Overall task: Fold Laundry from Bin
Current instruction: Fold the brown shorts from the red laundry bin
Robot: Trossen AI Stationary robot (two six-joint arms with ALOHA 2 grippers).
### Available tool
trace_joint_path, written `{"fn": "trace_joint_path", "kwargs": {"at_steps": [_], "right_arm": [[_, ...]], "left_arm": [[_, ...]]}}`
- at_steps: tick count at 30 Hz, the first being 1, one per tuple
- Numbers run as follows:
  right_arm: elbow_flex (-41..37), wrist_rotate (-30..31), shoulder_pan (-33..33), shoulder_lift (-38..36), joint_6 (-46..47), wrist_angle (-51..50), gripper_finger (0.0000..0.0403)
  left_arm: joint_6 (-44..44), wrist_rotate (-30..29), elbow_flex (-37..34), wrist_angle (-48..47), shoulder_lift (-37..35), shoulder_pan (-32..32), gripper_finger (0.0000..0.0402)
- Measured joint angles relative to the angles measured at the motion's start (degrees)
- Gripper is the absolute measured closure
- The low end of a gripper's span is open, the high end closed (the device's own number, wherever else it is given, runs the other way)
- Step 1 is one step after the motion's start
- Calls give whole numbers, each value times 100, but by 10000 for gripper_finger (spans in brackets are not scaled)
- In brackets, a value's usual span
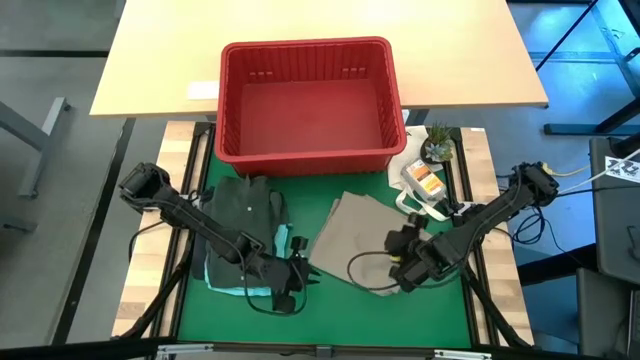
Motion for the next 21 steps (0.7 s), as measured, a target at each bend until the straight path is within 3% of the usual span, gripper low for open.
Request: {"fn": "trace_joint_path", "kwargs": {"at_steps": [3, 11, 21], "right_arm": [[-309, 65, 0, 37, 365, -434, 220], [-1405, -33, 0, 35, 715, 33, 220], [-2136, -1359, 1, 35, 1069, 1430, 220]], "left_arm": [[-207, -107, 5, 17, 196, 23, 337], [-231, -147, 3, 349, 1019, 260, 337], [-272, -234, 3, 241, 1675, 796, 337]]}}
